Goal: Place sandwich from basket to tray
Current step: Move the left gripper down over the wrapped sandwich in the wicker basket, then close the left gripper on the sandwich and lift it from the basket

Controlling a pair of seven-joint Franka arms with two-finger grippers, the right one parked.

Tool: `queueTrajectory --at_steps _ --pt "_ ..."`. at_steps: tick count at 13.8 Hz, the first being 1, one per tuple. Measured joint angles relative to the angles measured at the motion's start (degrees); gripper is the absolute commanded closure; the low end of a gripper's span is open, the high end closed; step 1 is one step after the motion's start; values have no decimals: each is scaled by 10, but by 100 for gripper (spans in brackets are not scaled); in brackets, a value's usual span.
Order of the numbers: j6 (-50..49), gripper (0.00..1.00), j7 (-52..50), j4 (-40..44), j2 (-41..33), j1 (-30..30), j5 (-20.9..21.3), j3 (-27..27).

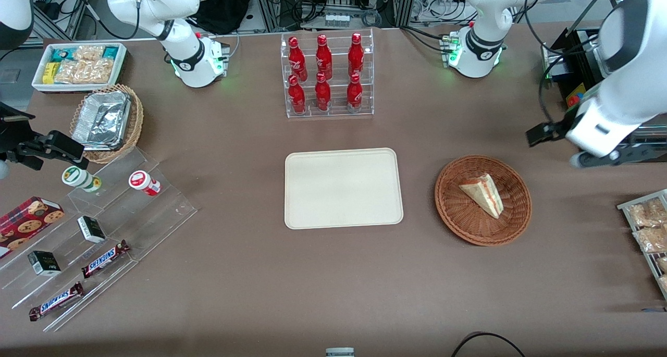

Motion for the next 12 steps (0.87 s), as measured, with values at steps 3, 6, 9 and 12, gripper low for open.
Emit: queueTrajectory --at_steps 3,6,9,12 --pt "119 0 -56 -87 2 0 0 -16" --pt "224 0 -176 -154 6 0 0 -37" --pt "294 0 -263 -202 16 -1 0 -47" --pt "320 0 -295 -223 34 0 0 -47"
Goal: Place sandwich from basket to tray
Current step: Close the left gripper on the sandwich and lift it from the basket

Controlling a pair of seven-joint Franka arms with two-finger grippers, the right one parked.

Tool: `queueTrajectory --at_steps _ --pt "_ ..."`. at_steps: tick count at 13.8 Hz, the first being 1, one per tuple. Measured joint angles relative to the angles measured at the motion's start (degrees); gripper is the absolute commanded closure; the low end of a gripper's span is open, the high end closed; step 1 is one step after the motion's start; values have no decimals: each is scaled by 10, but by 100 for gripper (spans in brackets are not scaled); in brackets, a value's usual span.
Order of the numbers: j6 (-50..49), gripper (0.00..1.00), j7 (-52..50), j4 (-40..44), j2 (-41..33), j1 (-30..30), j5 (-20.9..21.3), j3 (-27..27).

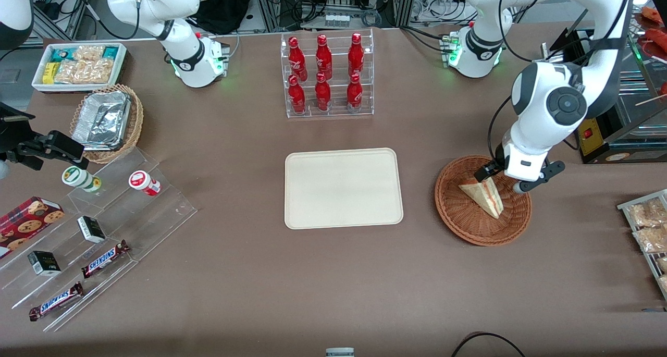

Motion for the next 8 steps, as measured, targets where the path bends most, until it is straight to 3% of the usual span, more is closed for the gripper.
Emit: queueTrajectory --at_steps 8 --pt "97 0 -50 -4 88 1 0 4"
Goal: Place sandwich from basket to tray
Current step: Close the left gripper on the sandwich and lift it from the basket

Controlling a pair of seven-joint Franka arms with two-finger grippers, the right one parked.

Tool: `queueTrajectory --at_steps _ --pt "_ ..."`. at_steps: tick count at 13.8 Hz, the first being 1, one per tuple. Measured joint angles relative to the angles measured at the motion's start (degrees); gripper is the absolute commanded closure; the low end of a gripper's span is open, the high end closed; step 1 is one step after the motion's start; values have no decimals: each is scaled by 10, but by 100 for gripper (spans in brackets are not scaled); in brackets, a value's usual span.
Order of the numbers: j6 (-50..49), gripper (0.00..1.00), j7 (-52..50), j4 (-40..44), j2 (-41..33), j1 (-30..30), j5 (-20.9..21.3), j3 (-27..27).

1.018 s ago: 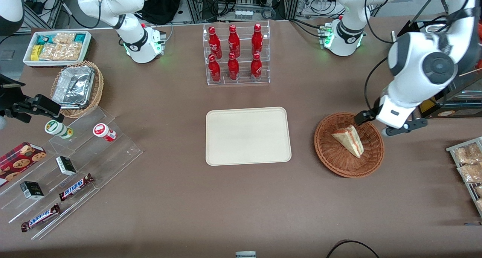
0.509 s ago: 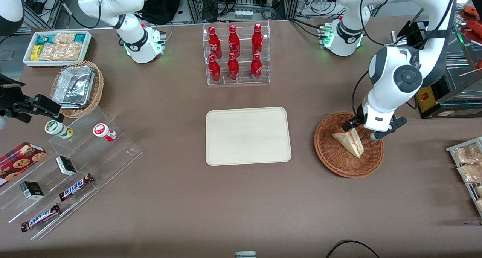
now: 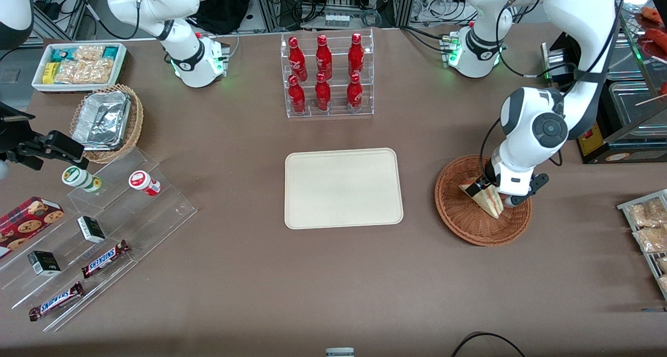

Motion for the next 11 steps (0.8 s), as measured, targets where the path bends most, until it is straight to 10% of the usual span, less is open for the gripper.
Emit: queueTrajectory --at_steps 4,7,11 --pt "3 13 0 0 8 0 0 4" --pt "3 86 0 0 12 1 0 4" --pt "3 92 0 3 14 5 1 8"
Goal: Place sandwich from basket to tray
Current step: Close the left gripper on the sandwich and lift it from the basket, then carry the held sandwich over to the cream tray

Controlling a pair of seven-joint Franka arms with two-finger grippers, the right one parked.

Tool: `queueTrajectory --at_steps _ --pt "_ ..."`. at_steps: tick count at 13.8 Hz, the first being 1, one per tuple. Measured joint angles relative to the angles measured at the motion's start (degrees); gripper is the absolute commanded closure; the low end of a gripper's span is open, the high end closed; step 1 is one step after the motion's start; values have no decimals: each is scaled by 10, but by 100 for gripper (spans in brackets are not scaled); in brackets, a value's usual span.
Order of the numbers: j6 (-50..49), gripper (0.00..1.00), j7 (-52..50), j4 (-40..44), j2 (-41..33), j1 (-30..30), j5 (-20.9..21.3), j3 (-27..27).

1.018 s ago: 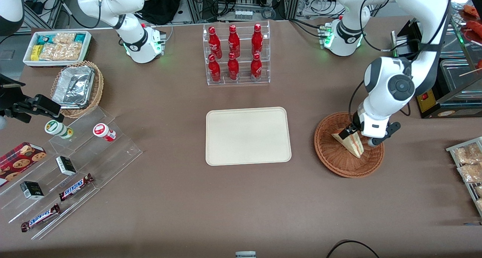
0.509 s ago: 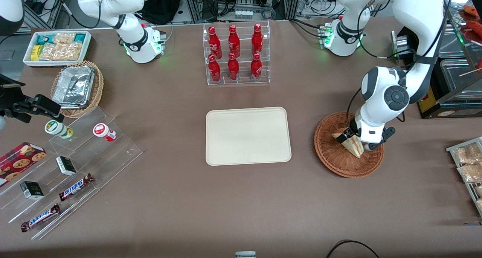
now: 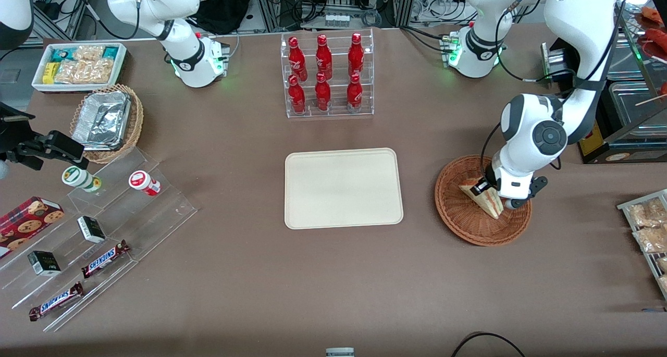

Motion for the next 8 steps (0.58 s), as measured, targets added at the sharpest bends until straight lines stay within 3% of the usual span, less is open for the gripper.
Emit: queueTrajectory --at_steps 4,8 --pt "-97 92 1 55 -17 3 13 -3" --pt "-285 92 0 199 -40 -47 19 -16"
